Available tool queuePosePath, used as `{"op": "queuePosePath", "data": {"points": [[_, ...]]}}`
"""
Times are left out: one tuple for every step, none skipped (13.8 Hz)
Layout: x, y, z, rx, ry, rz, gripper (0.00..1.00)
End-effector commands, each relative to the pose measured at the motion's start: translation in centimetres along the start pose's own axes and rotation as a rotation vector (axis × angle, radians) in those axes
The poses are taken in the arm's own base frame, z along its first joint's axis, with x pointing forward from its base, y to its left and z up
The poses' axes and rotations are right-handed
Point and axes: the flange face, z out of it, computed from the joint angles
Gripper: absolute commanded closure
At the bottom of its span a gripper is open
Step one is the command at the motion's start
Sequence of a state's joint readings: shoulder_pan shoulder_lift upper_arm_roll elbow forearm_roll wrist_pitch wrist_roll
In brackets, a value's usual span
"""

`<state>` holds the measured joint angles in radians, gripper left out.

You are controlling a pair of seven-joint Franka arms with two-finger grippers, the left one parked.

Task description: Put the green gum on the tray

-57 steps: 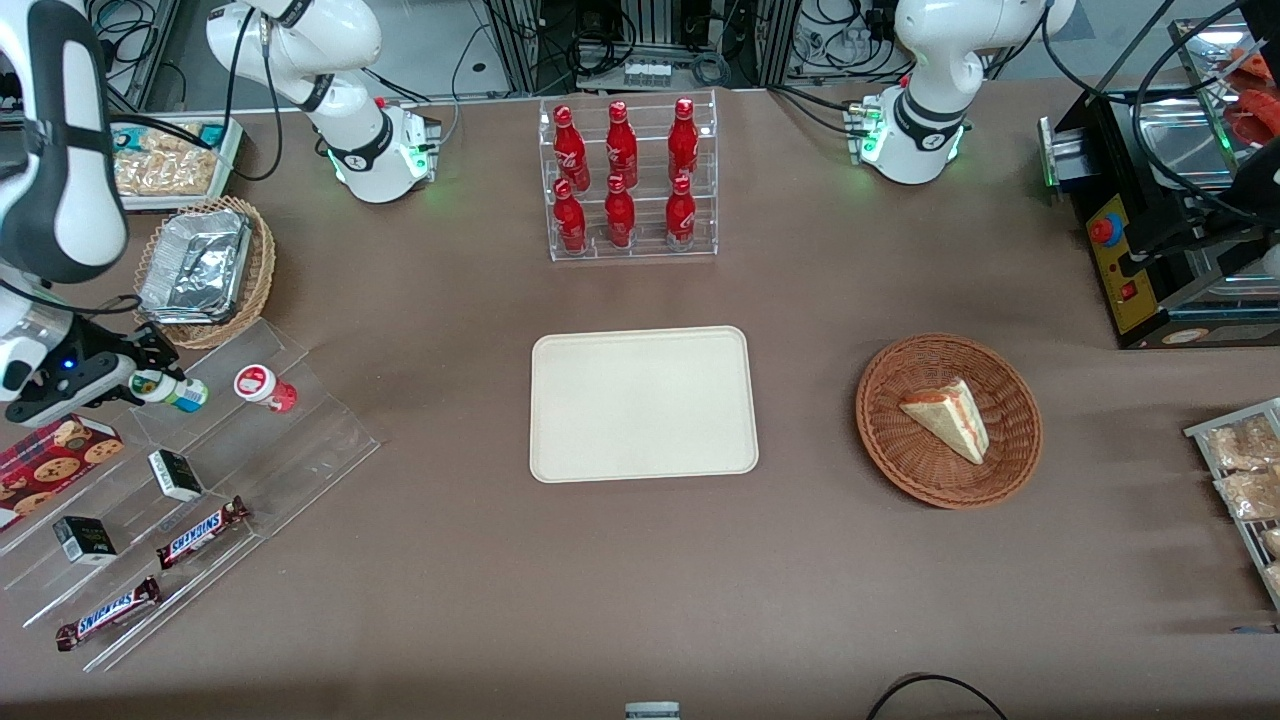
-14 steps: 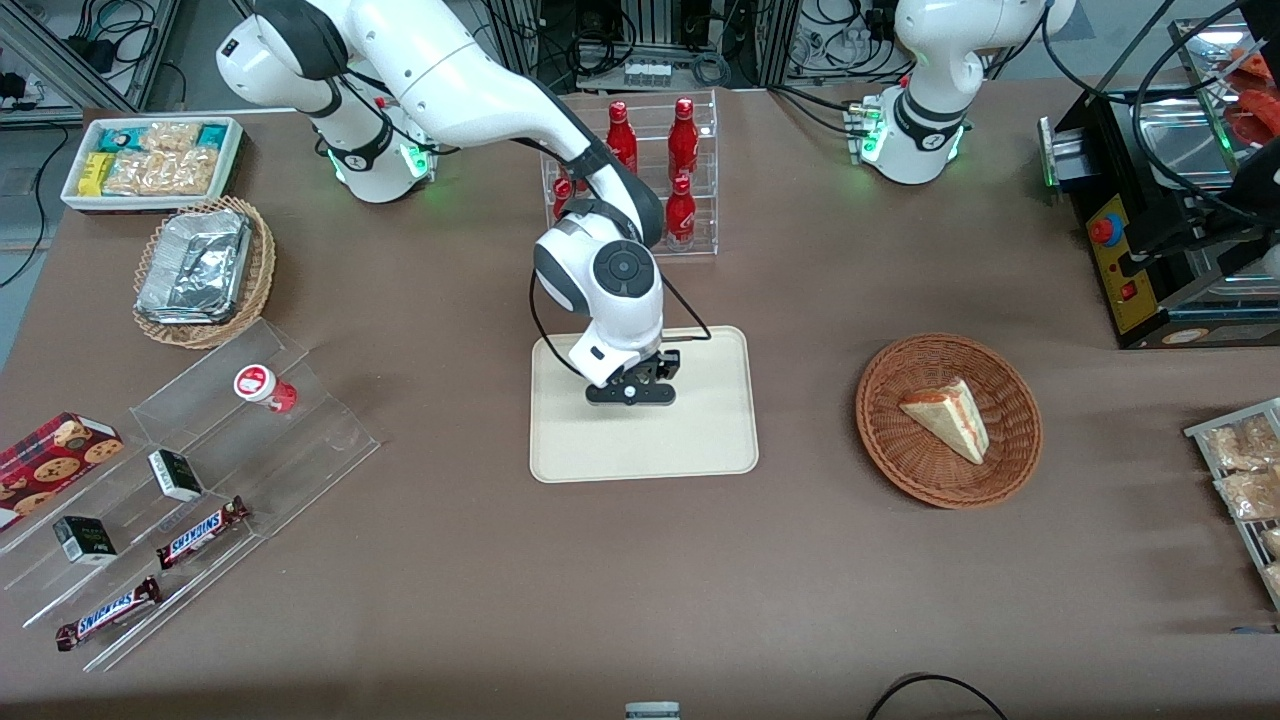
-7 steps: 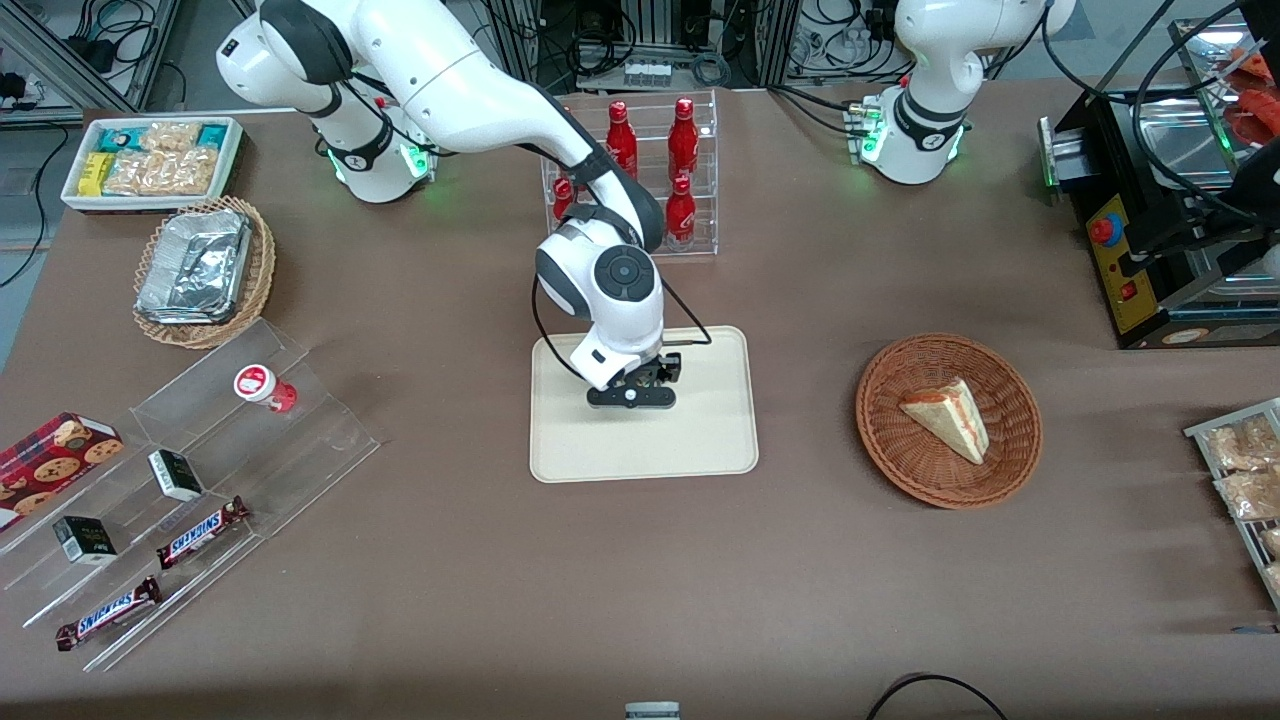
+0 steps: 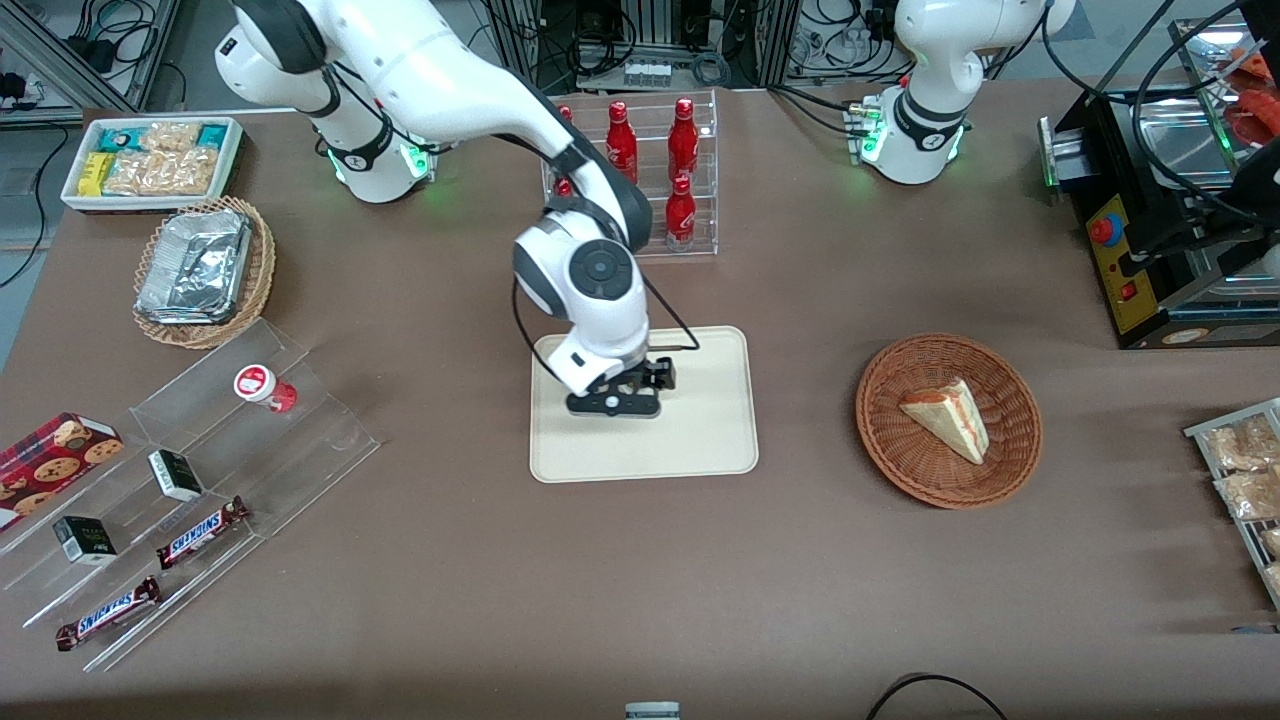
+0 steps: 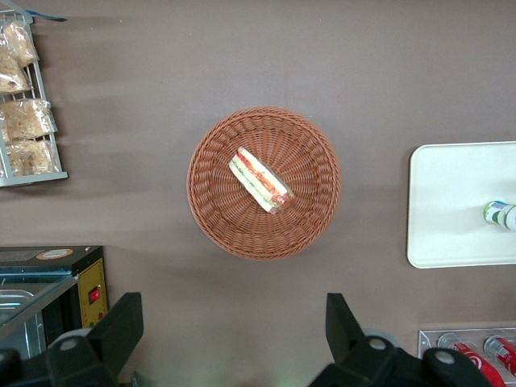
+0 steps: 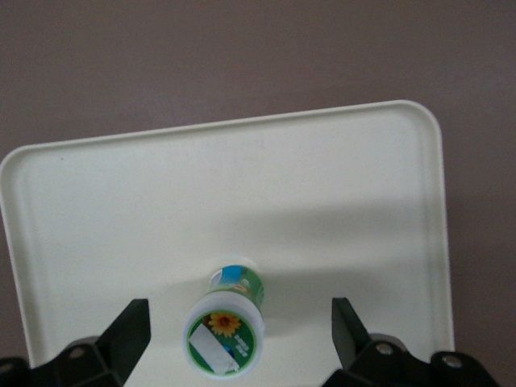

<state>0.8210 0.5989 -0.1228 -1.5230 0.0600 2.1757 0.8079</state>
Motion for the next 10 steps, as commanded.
{"op": "queuePosePath", "data": {"points": [[0.2,5.4,-7.2,0.016,-0.019,-0.009,0.00],[0.3,8.0,-9.5,0.020,-0.029,-0.028,0.00],[0.5,10.6,-11.5,0.018,-0.043,-0.033,0.00],[0.9,13.0,-13.9,0.015,-0.057,-0.036,0.00],[1.2,15.0,-15.7,0.006,-0.077,-0.042,0.00],[1.8,17.5,-17.6,0.003,-0.092,-0.044,0.00],[2.4,20.1,-19.3,0.001,-0.105,-0.042,0.00],[2.8,22.3,-20.7,0.002,-0.113,-0.043,0.00],[3.3,24.8,-22.1,0.006,-0.122,-0.066,0.00],[3.7,26.9,-23.1,0.007,-0.134,-0.098,0.00]]}}
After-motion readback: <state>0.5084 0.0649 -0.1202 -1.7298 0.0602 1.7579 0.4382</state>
